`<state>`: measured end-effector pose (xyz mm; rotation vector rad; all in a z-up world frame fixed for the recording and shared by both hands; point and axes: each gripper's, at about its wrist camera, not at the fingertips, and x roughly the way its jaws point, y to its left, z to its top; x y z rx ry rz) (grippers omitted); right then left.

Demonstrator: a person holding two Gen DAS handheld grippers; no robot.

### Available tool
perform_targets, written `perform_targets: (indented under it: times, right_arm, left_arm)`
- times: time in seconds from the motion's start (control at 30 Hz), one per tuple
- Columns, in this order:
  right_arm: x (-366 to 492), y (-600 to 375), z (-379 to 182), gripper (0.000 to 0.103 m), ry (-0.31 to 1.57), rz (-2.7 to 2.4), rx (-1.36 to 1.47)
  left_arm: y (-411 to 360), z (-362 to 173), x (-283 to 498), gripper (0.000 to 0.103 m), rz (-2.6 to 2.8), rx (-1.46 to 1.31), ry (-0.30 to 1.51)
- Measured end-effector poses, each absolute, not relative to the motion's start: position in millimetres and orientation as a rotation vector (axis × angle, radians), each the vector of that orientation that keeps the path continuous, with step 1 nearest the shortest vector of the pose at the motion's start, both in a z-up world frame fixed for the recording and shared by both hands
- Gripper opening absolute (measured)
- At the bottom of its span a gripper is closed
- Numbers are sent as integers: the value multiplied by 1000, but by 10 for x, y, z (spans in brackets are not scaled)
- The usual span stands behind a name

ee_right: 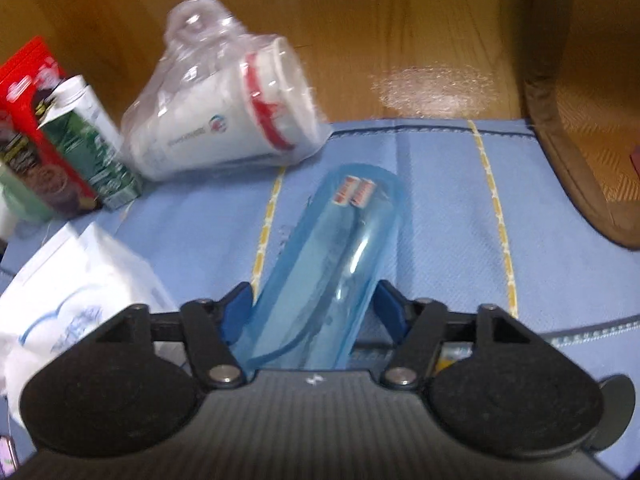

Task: Organize soft objects
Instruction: 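Grasp the blue plastic case with the right gripper, then lift the blue plastic case and carry it toward the pink tin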

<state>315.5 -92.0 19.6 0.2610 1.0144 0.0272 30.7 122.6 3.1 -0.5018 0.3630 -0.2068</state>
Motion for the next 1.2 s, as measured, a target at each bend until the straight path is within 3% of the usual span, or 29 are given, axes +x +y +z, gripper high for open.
perform_targets:
  times: [0.13,0.5,0.7,0.77,0.8,1.03,1.13,1.2]
  right_arm:
    - [2930,-745,244,59,1052,116,218]
    - [1277,-529,210,58,1077,537,2]
    - [471,-715,119,60,896,663,-216]
    - [336,-862,97,74,821,605,-228]
    - [288,-907,103,75,794,574,-227]
    - [20,-1193,-62,76,679,574,-131]
    - [-24,-1299,-57,76,637,601,-135]
    - [-13,-1359,-97,76,624,626,-144]
  left_arm:
    - [1343,23,272,46,-223,-568,356]
    - [1369,105,-94,50,-194,-519,453]
    - [1012,104,-126,58,-322,-458,558]
    - [866,115,-92,58,-338,-419,577]
    - [791,119,-72,58,-346,-399,583]
    - [503,141,-25,58,-371,-315,635]
    - [507,155,-89,68,-379,-316,643]
    - [518,149,-98,69,-390,-320,658]
